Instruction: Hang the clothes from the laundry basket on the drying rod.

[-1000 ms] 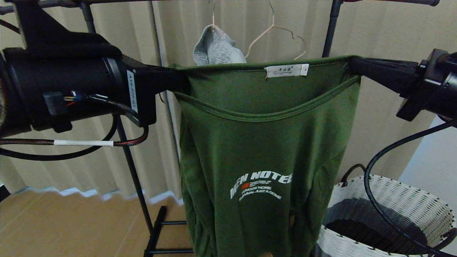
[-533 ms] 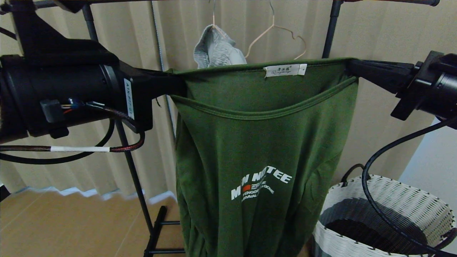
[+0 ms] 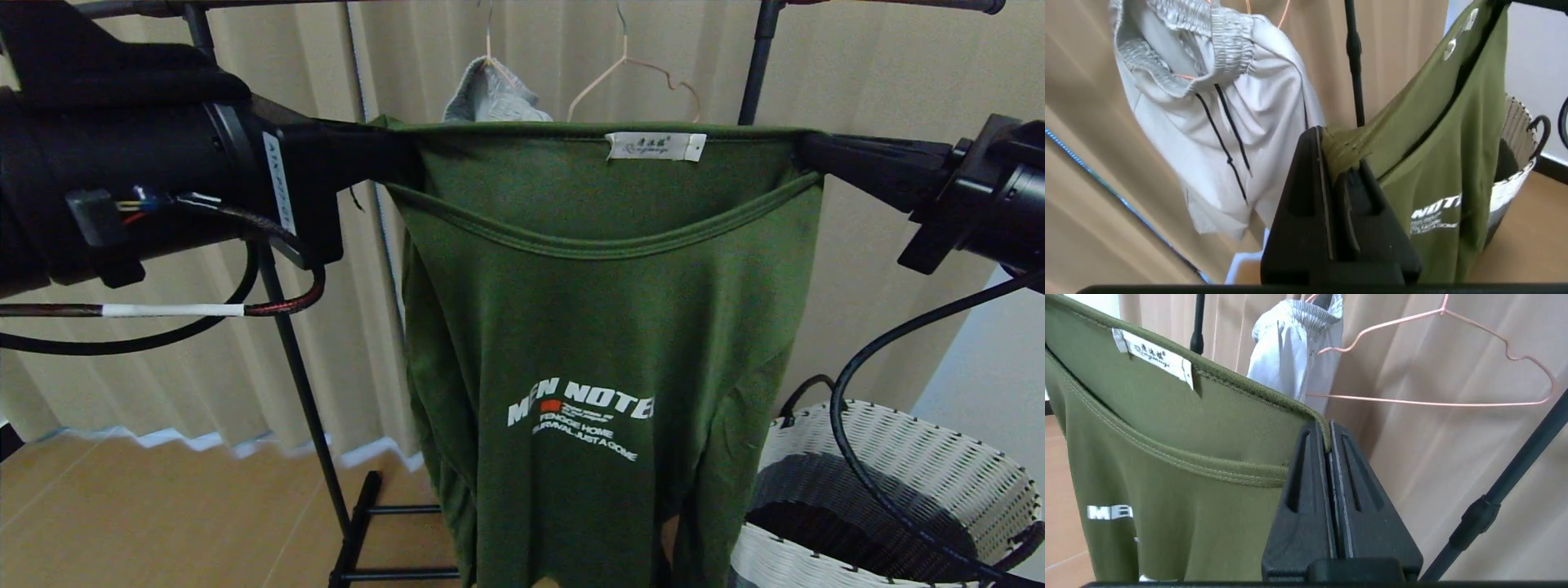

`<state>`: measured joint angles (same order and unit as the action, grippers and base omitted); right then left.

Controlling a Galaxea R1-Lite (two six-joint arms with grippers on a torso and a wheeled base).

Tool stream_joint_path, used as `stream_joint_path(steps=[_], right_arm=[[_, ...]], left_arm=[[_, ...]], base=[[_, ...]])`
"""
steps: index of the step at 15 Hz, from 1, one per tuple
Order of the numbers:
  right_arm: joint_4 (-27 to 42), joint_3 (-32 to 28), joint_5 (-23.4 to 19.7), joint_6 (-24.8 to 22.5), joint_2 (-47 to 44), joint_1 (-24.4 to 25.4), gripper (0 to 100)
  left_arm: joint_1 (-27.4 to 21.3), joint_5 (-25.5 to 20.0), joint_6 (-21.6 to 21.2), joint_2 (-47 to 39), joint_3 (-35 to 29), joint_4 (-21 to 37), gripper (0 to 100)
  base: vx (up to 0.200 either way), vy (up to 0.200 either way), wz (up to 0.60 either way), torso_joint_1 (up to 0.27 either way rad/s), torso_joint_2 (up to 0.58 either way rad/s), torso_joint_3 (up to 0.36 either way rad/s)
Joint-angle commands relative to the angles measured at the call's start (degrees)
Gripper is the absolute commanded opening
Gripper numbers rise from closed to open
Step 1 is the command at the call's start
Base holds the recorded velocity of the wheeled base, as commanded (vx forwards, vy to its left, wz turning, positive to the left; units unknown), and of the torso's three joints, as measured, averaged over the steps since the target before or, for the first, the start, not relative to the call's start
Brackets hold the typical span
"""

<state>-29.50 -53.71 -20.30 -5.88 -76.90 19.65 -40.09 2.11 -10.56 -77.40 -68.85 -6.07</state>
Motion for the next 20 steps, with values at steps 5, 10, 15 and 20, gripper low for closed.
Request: stream_joint_path(steps=[5,10,15,20], right_arm=[[-0.21,1.07,-0.01,-0.01,0.52,0.04,100],[-0.29,5.81,-0.18,0.08,3.86,0.12,100],[0.50,11.26,3.25,-3.09,7.73,-4.71,100],[-0.21,18.56,16.34,-5.90,11.51,-4.89,100]], left_arm=[[1.25,0.79,-2.80,-0.21,0.56,-0.43,0],[2.30,7.91,-8.52,-0.30,3.46,-8.87,0],[8.89,8.17,-9.04,5.86,12.25,-8.96,0],[13.82,7.73,-5.70,12.01,21.83,-9.05,0]], base=[[0.000,0.000,0.00,0.000,0.00,0.000],[0.000,0.000,0.00,0.000,0.00,0.000],[0.000,0.000,0.00,0.000,0.00,0.000],[0.000,0.000,0.00,0.000,0.00,0.000]])
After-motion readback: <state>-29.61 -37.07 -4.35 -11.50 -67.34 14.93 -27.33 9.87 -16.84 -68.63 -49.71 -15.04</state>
